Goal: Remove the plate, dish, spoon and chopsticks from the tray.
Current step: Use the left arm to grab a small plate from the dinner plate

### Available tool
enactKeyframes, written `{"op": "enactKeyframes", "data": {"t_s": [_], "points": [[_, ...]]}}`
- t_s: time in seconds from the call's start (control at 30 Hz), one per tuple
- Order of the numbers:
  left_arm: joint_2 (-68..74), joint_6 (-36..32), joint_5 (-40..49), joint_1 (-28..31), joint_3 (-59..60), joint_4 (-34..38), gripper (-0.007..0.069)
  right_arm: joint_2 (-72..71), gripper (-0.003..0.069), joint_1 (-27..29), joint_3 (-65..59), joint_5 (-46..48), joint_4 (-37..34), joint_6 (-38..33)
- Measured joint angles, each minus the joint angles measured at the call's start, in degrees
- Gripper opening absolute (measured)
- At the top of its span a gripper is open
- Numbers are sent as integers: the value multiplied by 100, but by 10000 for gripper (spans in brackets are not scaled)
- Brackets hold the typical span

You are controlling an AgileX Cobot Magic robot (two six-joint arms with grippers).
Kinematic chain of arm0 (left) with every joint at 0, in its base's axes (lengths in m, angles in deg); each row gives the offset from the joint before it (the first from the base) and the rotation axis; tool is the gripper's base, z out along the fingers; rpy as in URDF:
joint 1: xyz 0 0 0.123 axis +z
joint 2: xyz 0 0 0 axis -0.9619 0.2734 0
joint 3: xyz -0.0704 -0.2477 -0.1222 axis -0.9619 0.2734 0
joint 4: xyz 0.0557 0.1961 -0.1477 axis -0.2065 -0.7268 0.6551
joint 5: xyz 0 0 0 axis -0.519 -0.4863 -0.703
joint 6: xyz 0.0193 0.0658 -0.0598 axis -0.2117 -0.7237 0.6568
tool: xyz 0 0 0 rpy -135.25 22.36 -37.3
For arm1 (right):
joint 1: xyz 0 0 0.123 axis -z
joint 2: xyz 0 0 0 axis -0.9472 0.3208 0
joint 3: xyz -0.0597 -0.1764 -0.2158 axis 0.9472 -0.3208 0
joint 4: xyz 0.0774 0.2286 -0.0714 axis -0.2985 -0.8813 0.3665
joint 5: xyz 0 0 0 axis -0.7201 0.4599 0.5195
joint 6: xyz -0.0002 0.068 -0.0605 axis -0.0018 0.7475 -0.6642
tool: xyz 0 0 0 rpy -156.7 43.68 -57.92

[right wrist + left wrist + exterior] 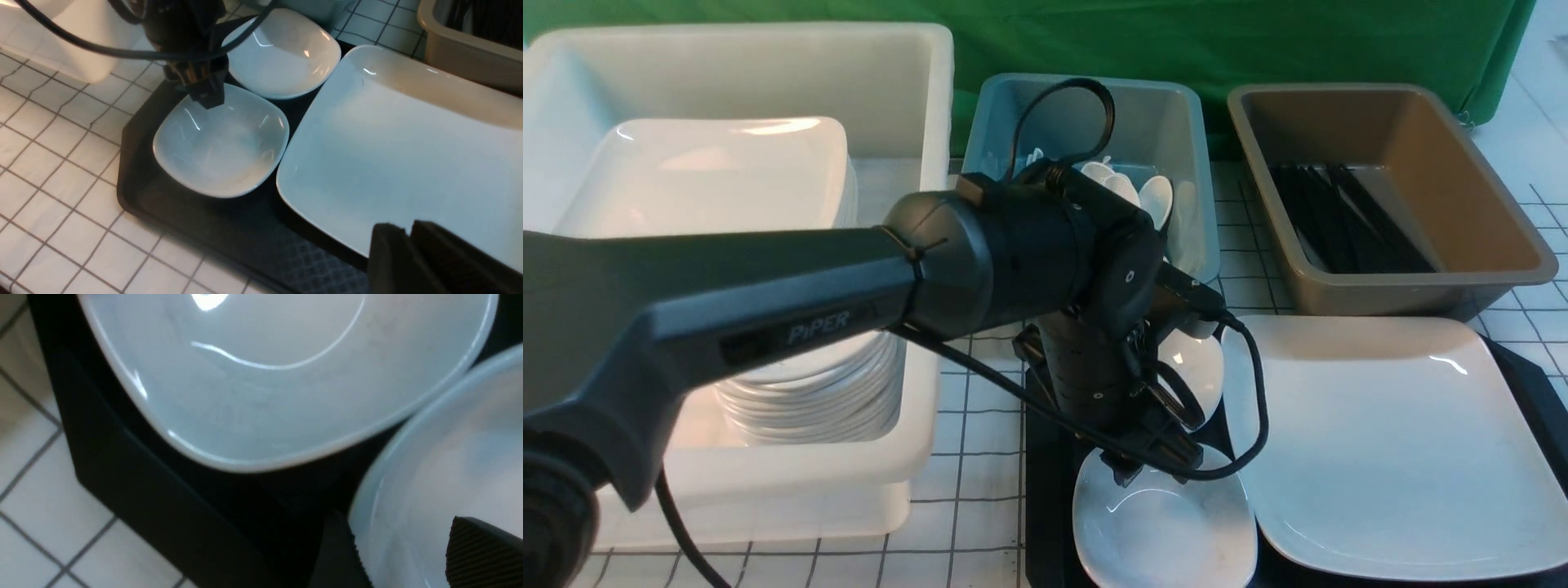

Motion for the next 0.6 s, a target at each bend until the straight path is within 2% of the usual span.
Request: {"op": "enactKeyframes", "data": {"t_s": [0.37,0.6], "points": [[262,0,-188,0,0,-62,314,0,101,0,0,0,0,0],[425,0,149,0,-13,-10,293,0,104,0,0,-12,-5,0]]}}
